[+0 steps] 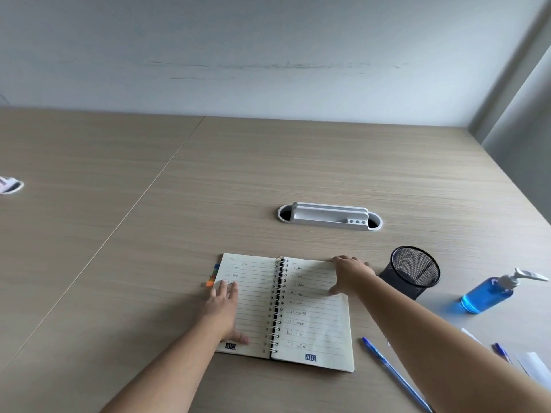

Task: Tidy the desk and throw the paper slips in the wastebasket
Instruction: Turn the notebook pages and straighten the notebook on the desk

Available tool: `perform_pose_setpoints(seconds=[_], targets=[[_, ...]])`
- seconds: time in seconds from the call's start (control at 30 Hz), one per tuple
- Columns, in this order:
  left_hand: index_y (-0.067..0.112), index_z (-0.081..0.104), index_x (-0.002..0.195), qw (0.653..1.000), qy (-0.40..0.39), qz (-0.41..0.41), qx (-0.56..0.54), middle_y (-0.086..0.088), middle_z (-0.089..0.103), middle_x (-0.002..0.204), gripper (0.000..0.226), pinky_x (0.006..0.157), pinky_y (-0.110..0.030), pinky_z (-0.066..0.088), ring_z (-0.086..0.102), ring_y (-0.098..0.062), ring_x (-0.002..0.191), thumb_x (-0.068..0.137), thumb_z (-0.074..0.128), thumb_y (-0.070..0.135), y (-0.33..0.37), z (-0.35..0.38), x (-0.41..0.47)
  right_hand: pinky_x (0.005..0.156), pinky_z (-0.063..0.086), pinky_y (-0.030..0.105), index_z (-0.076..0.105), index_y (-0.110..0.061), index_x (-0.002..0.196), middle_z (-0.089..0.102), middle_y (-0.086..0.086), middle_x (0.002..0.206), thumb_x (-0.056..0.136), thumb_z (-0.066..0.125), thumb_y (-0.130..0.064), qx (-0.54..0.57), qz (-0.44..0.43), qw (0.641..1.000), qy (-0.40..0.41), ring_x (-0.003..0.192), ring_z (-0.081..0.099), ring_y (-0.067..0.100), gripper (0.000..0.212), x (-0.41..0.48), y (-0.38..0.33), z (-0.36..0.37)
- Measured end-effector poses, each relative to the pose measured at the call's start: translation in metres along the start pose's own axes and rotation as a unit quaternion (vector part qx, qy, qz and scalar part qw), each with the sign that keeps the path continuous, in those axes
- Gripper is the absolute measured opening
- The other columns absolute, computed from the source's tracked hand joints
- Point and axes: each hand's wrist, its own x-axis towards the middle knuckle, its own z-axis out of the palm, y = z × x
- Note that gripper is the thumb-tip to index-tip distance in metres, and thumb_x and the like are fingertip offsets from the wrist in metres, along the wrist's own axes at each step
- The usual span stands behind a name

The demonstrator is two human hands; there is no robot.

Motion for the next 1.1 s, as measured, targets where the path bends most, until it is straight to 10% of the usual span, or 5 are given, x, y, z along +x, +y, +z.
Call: perform_pose_setpoints(seconds=[0.5, 0.67, 0.87, 1.0, 1.1], targets=[[0.012, -0.017, 0.148, 1.0, -0.004, -0.009, -0.017, -0.015, -0.014, 0.159, 0.145, 0.119, -0.047, 0.019, -0.009, -0.035, 0.147, 0.051, 0.076, 0.067, -0.001, 0.003, 0.004, 0.082, 0.043, 0.036, 0.05, -0.015, 0.107, 0.06, 0.004, 0.108, 0.071, 0.074, -0.023, 0.078, -0.006, 0.981, 0.178, 0.1, 0.055, 0.025, 0.045, -0.014, -0.003, 0.01], [0.016, -0.018, 0.148, 0.998, 0.003, -0.008, -0.065, -0.011, -0.018, 0.159, 0.141, 0.118, -0.047, 0.013, -0.013, -0.035, 0.146, 0.055, 0.077, 0.063, -0.004, 0.007, 0.002, 0.059, 0.053, 0.031, 0.059, 0.002, 0.101, 0.066, 0.009, 0.077, 0.083, 0.064, -0.007, 0.63, 0.132, 0.763, 0.061, 0.065, 0.063, 0.022, 0.02, -0.03, 0.015, 0.024], [0.019, 0.0, 0.151, 0.983, -0.006, -0.003, -0.184, -0.007, -0.009, 0.161, 0.121, 0.12, -0.045, 0.015, -0.004, -0.031, 0.148, 0.065, 0.075, 0.057, -0.006, 0.002, -0.006, 0.056, 0.054, 0.026, 0.067, -0.009, 0.093, 0.073, 0.004, 0.07, 0.09, 0.045, -0.05, 0.752, 0.095, 0.64, -0.129, 0.06, 0.068, 0.016, 0.046, -0.048, 0.008, 0.017], [0.014, 0.049, 0.133, 0.87, -0.012, -0.01, -0.493, -0.008, 0.045, 0.146, 0.077, 0.106, -0.042, 0.038, 0.046, -0.024, 0.129, 0.078, 0.049, 0.069, -0.001, -0.037, -0.02, 0.068, 0.054, 0.033, 0.069, -0.014, 0.096, 0.074, 0.005, 0.09, 0.087, 0.025, -0.068, 0.748, -0.017, 0.626, -0.221, 0.08, 0.07, 0.019, 0.07, -0.053, -0.023, -0.002], [0.019, 0.062, 0.118, 0.726, -0.08, -0.016, -0.683, -0.008, 0.064, 0.128, 0.088, 0.101, -0.041, 0.043, 0.062, -0.021, 0.108, 0.064, 0.038, 0.084, -0.007, -0.058, -0.027, 0.078, 0.052, 0.035, 0.066, -0.019, 0.113, 0.07, 0.004, 0.115, 0.091, 0.021, -0.063, 0.655, -0.066, 0.707, -0.258, 0.102, 0.066, 0.02, 0.067, -0.057, -0.057, -0.004]])
